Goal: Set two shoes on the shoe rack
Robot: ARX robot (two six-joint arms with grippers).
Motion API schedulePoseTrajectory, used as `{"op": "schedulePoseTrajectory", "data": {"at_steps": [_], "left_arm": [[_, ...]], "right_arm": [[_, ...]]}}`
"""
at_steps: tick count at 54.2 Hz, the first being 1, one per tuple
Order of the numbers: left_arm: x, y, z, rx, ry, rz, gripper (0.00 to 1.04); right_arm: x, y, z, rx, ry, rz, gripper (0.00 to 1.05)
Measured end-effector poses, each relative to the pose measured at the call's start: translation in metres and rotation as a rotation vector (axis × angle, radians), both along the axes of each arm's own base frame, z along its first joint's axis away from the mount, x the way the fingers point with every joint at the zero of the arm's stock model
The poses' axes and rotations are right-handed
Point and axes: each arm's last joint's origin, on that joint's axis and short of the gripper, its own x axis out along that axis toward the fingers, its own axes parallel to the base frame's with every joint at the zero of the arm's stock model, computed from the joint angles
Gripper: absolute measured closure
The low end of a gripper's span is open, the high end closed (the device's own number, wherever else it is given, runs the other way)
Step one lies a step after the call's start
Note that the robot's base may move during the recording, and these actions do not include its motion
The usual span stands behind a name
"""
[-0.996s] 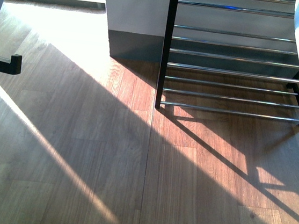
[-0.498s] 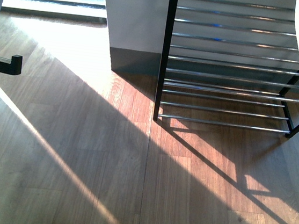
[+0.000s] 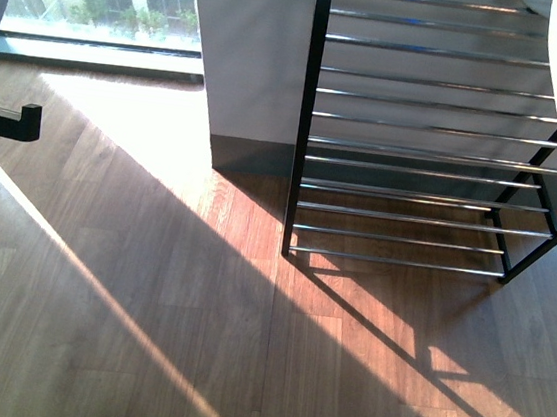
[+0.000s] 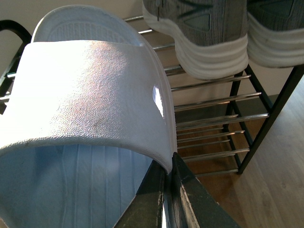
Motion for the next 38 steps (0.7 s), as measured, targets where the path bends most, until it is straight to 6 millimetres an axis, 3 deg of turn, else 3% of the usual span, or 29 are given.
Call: {"op": "schedulePoseTrajectory", "data": {"at_steps": [16, 20, 25, 38], "left_arm": [[0.0, 0.0, 0.0, 0.0, 0.0, 0.0, 1.03], [0.0, 0.0, 0.0, -0.001, 0.0, -0.001, 1.03], [0.0, 0.0, 0.0, 0.0, -0.002, 0.001, 1.03], [0.0, 0.0, 0.0, 0.001, -0.002, 0.003, 1.03]], "right_arm": [[0.0, 0.0, 0.0, 0.003, 0.0, -0.001, 1.03], [0.004, -0.001, 0.0, 0.021, -0.106, 0.169, 1.03], [0.022, 0.005, 0.004, 0.018, -0.178, 0.362, 1.03], [0.079, 0.023, -0.01, -0.034, -0.016, 0.422, 1.03]]}}
